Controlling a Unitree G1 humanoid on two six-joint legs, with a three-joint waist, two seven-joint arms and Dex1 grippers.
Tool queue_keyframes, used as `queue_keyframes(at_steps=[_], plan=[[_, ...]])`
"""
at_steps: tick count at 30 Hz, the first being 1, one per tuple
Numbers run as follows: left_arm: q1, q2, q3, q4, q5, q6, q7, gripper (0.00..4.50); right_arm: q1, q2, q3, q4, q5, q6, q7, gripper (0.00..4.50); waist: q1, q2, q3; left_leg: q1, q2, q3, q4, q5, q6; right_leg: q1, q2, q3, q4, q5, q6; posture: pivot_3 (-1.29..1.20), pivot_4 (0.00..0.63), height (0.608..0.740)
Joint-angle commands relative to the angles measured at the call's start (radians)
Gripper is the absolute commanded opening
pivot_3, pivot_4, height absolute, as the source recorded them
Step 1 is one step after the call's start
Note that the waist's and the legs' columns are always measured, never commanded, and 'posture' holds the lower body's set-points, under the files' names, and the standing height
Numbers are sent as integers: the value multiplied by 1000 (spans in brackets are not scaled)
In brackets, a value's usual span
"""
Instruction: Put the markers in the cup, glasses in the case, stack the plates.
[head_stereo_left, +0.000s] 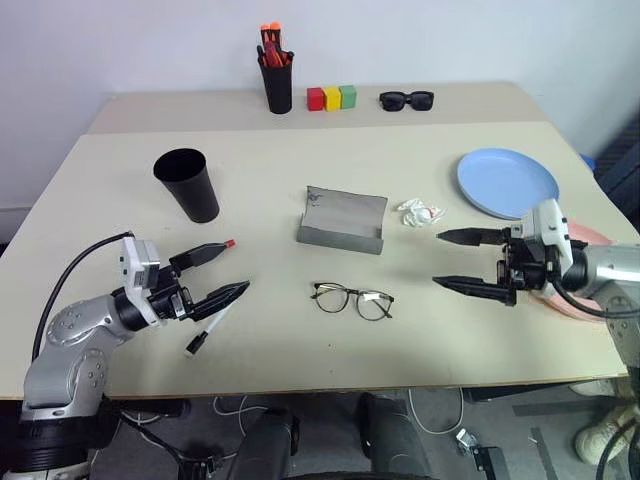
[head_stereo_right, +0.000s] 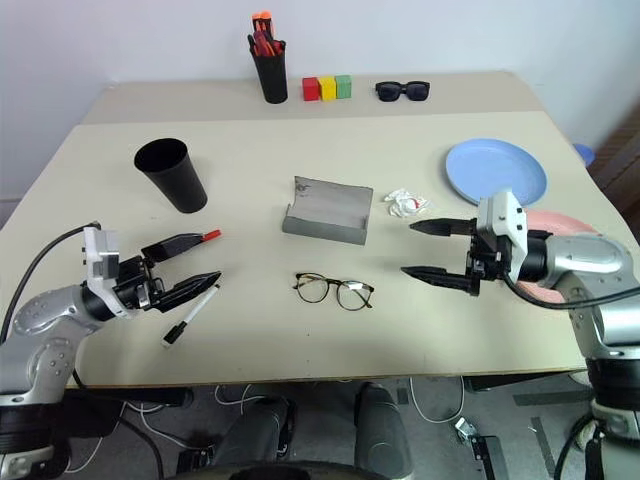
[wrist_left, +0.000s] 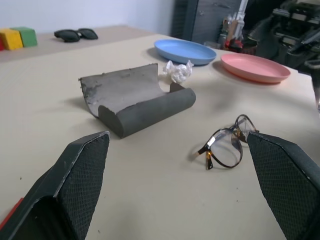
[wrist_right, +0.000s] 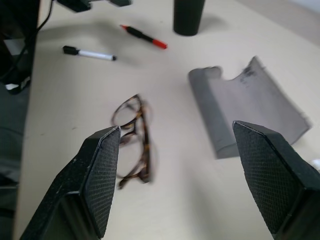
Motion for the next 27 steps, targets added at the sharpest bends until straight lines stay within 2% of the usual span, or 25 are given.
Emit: queue_keyframes(at_steps=[1,6,14,22,27], plan=[[22,-5,36,-64,-6,-24,33,4500,-49,1,19,46,-22,-30,33,3633,0,0,0,0,0,0,0,0,0,0,0,0,0,0,0,0,150,740],[56,5,48,-94,-17,-19,55,4500,-85,25,45,60,-27,-23,44,3633,2,0,0,0,0,0,0,0,0,0,0,0,0,0,0,0,150,740],[1,42,39,-59,-10,-6,42,4500,-95,74,51,67,-52,-58,15,3633,2,0,0,-1,0,0,0,0,0,0,0,0,0,0,0,0,150,740],[-70,186,61,41,-25,62,-70,4500,-107,164,73,-52,-88,-49,-147,3633,-5,0,0,0,0,0,-1,0,0,-2,1,0,1,0,0,0,150,740],[-164,301,43,187,27,64,-153,4500,-62,221,57,-181,-89,-8,-296,3633,2,0,0,-2,0,-1,-1,0,0,-3,1,0,1,0,0,0,150,740]])
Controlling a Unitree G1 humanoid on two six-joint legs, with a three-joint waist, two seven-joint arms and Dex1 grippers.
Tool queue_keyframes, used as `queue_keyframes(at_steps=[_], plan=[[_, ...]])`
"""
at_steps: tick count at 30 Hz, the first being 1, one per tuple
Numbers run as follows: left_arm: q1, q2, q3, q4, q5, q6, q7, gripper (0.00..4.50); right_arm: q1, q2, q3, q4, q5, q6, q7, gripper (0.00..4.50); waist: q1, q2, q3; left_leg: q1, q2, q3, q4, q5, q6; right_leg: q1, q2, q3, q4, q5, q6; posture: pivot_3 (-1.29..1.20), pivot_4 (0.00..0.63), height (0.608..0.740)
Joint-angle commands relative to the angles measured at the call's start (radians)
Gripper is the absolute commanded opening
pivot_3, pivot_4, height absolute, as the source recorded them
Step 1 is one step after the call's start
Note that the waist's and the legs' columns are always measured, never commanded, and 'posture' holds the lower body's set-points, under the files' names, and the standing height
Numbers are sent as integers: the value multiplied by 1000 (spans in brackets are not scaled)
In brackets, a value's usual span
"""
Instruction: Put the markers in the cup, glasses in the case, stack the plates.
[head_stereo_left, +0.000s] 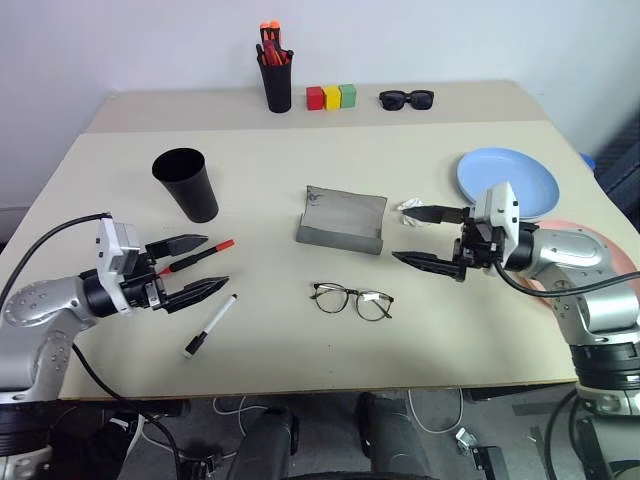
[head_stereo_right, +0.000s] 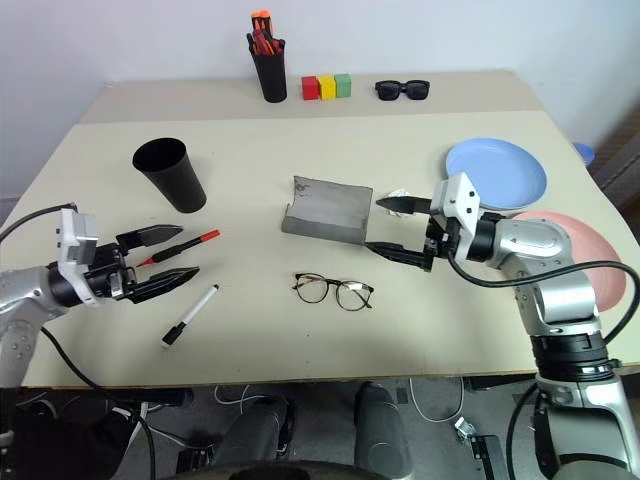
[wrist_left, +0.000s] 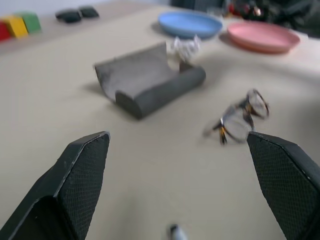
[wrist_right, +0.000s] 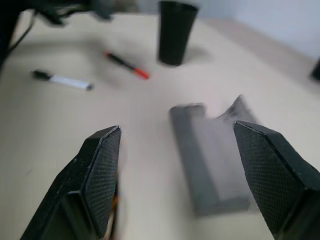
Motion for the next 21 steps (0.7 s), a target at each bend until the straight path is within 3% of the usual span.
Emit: queue_keyframes(at_steps=[1,11,21], plan=[[-87,59,-2,82,54,-25,-32,4500,24,15,-40,-104,18,8,-72,3633,4,0,0,0,0,0,0,0,0,0,0,0,0,0,0,0,150,740],[-345,161,-179,572,332,-215,-170,4500,77,91,14,-185,-46,-17,-210,3633,-8,0,0,0,0,1,-2,0,0,-2,1,0,1,0,0,0,150,740],[-618,48,-259,997,448,-282,-239,4500,127,80,1,-249,-41,3,-243,3633,-2,-1,0,0,-1,1,0,0,0,-1,1,0,2,1,1,0,150,740]])
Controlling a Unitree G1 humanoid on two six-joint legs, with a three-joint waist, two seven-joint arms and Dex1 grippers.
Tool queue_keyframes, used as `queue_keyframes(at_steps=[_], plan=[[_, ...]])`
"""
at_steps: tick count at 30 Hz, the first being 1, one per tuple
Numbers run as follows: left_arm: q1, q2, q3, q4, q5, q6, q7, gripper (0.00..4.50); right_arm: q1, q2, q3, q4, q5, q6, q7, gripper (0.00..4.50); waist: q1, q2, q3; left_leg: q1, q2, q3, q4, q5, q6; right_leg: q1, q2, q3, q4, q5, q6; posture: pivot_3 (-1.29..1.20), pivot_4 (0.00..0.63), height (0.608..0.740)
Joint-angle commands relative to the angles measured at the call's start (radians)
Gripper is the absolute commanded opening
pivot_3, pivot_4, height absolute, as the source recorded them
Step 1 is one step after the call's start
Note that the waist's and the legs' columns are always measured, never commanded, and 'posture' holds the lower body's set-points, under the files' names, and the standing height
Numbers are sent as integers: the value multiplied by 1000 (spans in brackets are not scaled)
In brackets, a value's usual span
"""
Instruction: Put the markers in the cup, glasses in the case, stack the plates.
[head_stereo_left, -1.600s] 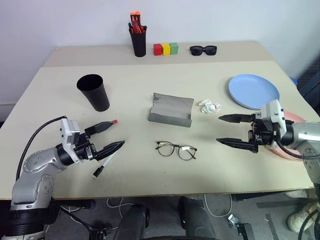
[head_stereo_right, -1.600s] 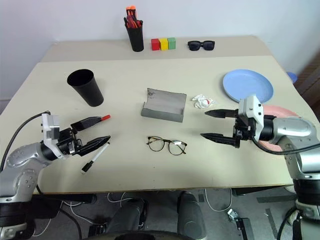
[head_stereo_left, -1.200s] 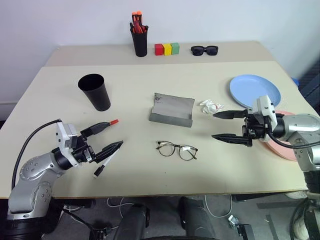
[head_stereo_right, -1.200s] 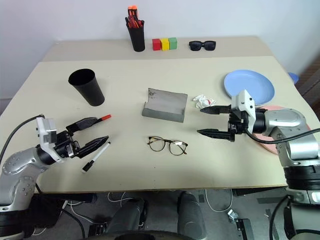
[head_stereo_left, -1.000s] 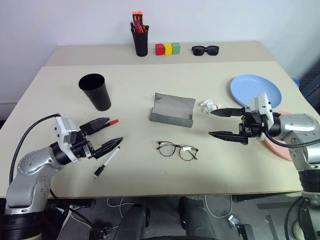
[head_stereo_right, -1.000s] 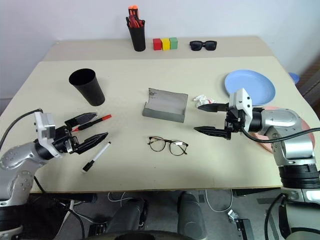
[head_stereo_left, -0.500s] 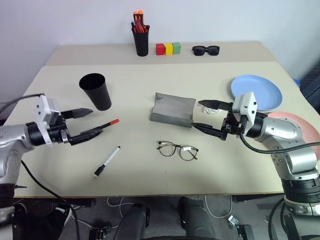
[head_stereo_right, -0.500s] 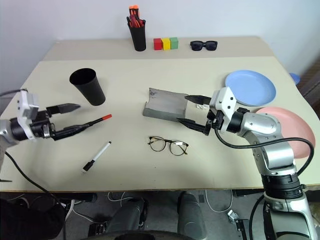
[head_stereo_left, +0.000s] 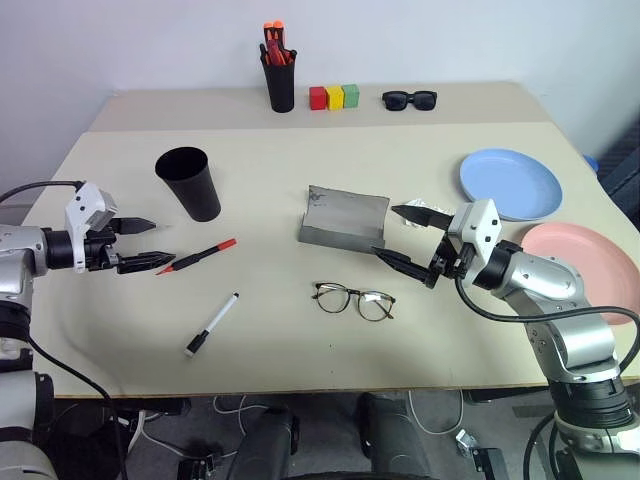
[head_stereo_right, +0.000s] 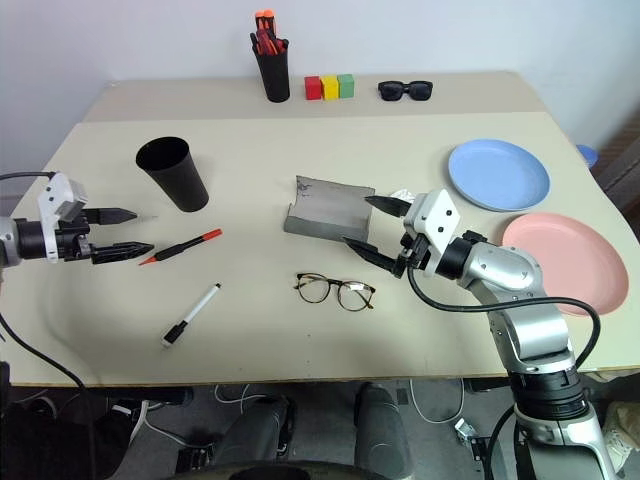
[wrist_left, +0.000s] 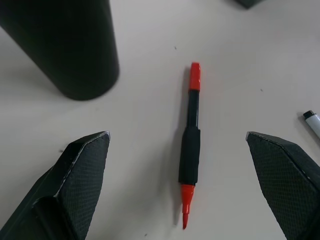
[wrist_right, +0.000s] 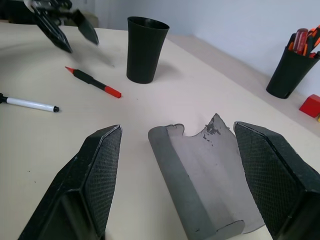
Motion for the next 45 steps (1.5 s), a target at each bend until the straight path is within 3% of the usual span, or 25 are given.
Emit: queue_keyframes(at_steps=[1,9,12,19,20,24,28,32,39,45], plan=[[-56,-32,-12,91,32,-37,-26,4500,1,-7,-19,-62,16,-1,-13,3633,0,0,0,0,0,0,0,0,0,0,0,0,0,0,0,0,150,740],[-90,-111,-68,198,122,-130,-52,4500,5,-22,-26,-74,12,7,-22,3633,-4,-1,0,0,0,0,0,0,0,0,0,0,0,0,0,0,150,740],[-80,-112,-95,197,149,-140,-102,3682,14,-28,-34,-76,11,12,-28,3674,-3,-1,0,0,0,0,0,0,0,0,0,0,0,0,0,0,150,740],[-82,-89,-105,193,188,-146,-122,322,6,-37,-42,-56,5,5,-31,3674,-3,-1,0,0,0,0,0,0,0,0,0,0,0,0,0,0,150,740],[-80,-85,-107,192,194,-147,-122,23,4,-36,-38,-52,2,2,-31,3674,-4,-1,0,0,0,0,0,0,0,0,0,0,0,0,0,0,150,740],[-82,-116,-47,154,121,-103,-128,23,-10,-26,-23,-29,-9,-10,-33,3674,-6,-1,0,0,0,0,0,0,0,0,0,0,1,0,0,0,150,740],[-69,-187,99,-128,-140,172,-182,23,-20,-29,-20,-9,-14,-24,-23,3674,3,-4,1,-2,0,-1,2,0,0,0,0,0,1,0,1,0,150,740],[-48,-246,240,-348,-316,309,-48,23,-33,-24,-16,-7,43,21,9,3674,-6,-4,1,-2,0,-2,3,0,0,0,0,0,0,1,2,0,150,740],[-129,-346,414,-355,-369,49,218,23,-39,-20,-32,-34,212,173,54,3674,-1,-4,1,0,1,-2,1,0,-1,0,0,0,0,1,1,0,150,740],[-231,-346,490,-136,-349,-187,393,23,-69,-23,-28,-15,194,163,45,3674,2,-4,1,0,0,-1,2,0,-1,0,-1,0,-1,2,1,0,150,740]])
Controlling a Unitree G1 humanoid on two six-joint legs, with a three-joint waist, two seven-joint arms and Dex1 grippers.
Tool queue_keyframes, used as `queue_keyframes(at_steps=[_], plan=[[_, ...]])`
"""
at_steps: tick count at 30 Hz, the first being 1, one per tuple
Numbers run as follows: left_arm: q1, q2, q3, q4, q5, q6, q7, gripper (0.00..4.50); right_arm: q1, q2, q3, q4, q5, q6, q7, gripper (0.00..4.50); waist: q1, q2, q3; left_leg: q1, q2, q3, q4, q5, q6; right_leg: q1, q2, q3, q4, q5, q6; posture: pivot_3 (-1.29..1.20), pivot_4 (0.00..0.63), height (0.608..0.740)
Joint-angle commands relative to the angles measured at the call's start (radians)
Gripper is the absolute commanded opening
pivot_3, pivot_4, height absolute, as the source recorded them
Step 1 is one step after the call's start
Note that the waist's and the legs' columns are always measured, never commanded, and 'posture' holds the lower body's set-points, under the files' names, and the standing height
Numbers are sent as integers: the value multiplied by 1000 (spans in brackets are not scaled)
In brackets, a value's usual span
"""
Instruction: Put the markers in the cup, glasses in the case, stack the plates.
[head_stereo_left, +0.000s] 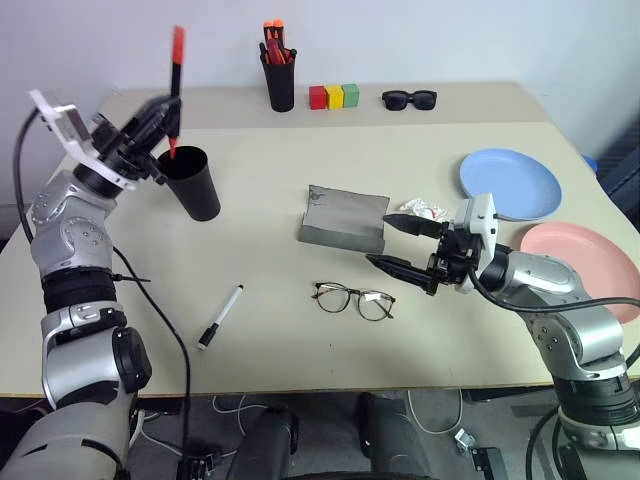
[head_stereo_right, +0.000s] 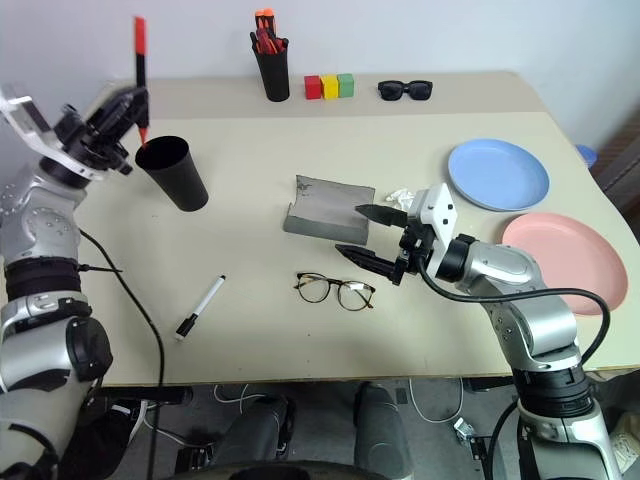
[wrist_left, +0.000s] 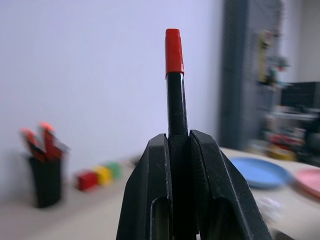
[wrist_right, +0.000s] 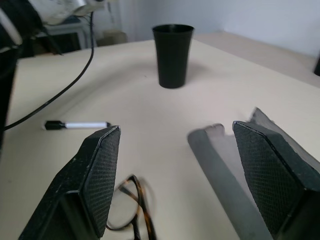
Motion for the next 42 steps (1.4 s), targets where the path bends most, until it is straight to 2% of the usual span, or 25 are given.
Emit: queue_keyframes(at_steps=[1,11,28,37,39,42], plan=[[-57,12,67,112,-1,-140,88,23,-17,-5,-15,-18,-5,-17,-4,3674,0,0,0,0,0,0,0,0,0,0,0,0,0,0,0,0,150,740],[-108,-75,106,369,-4,-392,110,23,-21,-4,-12,-41,7,2,-9,3674,0,0,0,-1,0,0,1,0,0,0,0,0,-1,0,1,0,150,740],[-99,-76,83,497,68,-533,62,23,14,-7,-24,-88,6,14,-41,3674,-2,0,0,-1,-1,0,1,0,0,0,0,0,-1,1,1,0,150,740],[-103,-91,94,528,73,-534,67,23,44,-43,-57,-106,18,24,-40,3674,-1,0,0,-1,-1,0,1,0,0,0,0,0,-1,1,1,0,150,740],[-104,-85,98,532,73,-536,84,1042,43,-47,-57,-107,19,23,-44,3674,-2,0,0,0,-1,0,0,0,0,0,0,0,0,1,1,0,150,740],[-105,-80,95,537,81,-546,97,2341,38,-45,-57,-108,19,23,-48,3674,-3,0,0,0,0,0,0,0,0,0,0,0,0,1,1,0,150,740]])
